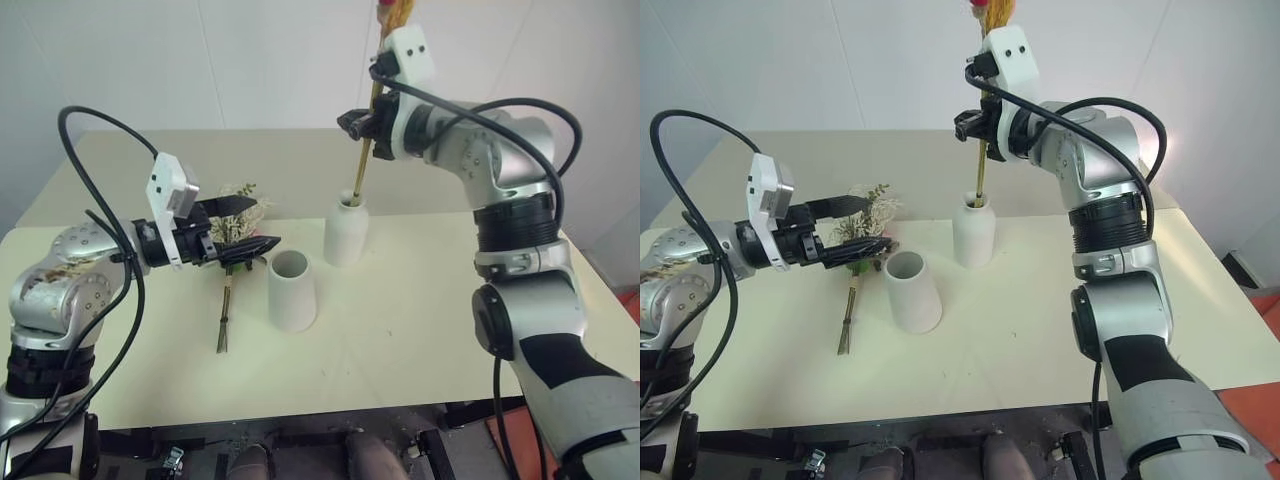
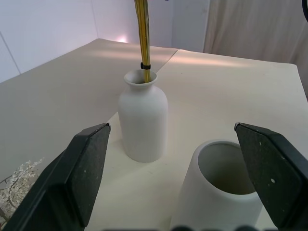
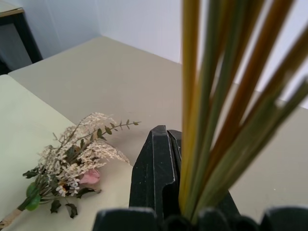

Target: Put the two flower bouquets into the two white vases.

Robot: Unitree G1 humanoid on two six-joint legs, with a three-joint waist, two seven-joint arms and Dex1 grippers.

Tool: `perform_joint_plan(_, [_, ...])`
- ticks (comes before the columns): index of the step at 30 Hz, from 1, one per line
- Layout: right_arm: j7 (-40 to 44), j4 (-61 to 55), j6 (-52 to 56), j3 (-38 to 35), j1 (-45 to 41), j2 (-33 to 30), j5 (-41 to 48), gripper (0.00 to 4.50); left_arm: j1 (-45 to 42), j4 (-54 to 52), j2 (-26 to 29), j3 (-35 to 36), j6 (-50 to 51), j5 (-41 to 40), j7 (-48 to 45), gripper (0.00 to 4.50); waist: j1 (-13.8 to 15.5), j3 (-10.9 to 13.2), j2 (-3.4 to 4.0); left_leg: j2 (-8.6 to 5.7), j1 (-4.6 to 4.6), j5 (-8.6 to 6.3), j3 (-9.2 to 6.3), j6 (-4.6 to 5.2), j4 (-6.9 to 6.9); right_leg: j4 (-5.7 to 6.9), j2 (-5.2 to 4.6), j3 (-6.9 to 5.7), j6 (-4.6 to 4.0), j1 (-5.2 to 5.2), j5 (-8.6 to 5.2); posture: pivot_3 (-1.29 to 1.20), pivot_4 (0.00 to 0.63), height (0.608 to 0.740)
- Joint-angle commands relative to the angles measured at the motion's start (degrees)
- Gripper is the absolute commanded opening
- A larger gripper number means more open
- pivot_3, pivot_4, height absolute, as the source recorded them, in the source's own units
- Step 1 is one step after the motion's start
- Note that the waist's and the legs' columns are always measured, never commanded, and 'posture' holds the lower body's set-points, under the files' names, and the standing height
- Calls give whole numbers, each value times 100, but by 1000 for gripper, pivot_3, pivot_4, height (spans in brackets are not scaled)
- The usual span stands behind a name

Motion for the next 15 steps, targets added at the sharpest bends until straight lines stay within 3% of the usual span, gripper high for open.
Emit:
perform_joint_plan(1, [43,53,-386,-41,-161,2,-78,36,-13,-236,84,172,-104,-34,15,4500,0,0,0,0,0,0,0,0,0,0,0,0,0,0,0,0,150,740])
perform_joint_plan(15, [28,308,-878,-4,287,352,-262,36,56,-319,90,235,-80,-57,112,4500,-4,0,0,0,0,0,0,0,0,0,0,-1,0,1,0,0,150,740])
